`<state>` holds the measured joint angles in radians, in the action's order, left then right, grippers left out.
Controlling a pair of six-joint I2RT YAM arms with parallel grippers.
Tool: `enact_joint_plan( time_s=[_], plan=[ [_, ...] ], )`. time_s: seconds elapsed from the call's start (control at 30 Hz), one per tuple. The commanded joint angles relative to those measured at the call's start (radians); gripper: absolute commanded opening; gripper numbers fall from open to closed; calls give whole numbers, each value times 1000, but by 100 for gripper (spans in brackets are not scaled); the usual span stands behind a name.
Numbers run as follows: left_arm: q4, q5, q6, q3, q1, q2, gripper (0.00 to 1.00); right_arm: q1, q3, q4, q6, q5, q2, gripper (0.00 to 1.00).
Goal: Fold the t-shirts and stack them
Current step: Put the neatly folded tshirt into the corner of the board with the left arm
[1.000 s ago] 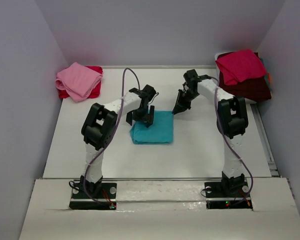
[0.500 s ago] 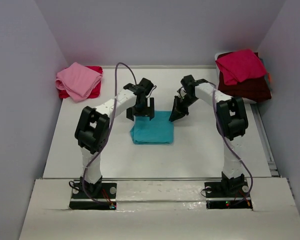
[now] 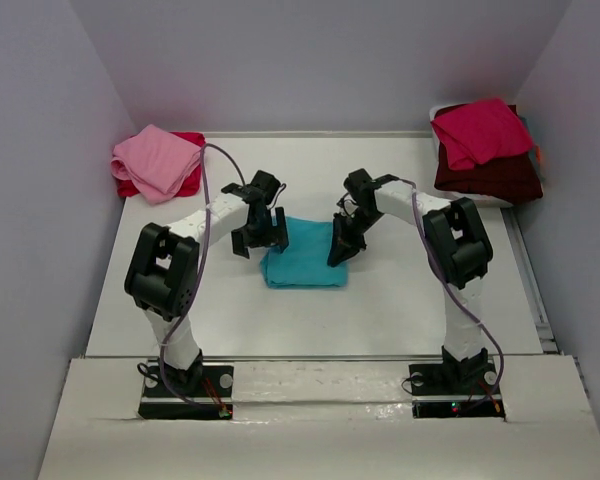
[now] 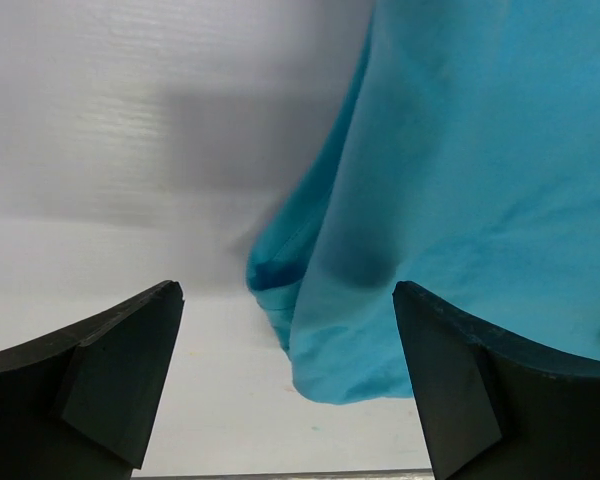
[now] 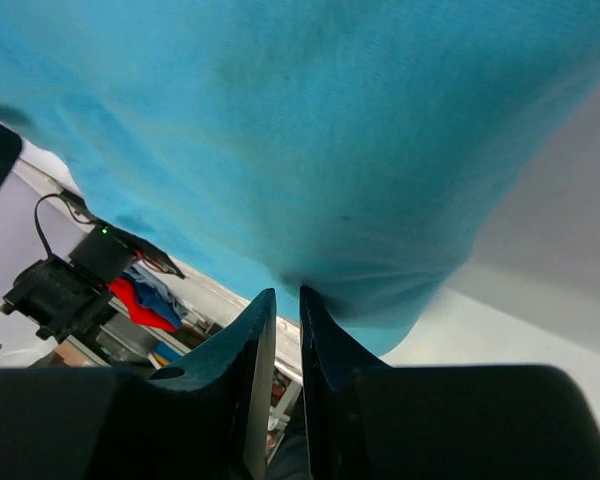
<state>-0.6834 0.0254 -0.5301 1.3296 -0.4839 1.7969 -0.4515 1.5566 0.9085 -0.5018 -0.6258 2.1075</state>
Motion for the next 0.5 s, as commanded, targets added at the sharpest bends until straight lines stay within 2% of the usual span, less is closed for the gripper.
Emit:
enact_joint_plan(
  time_s=[0.0, 0.47],
  plan=[
    [77, -72, -24, -102, 13, -68, 99, 5, -26, -39, 3, -12, -43, 22],
    [249, -260, -64, -285, 76, -103, 99, 5, -67, -66, 12, -15, -14, 22]
  ],
)
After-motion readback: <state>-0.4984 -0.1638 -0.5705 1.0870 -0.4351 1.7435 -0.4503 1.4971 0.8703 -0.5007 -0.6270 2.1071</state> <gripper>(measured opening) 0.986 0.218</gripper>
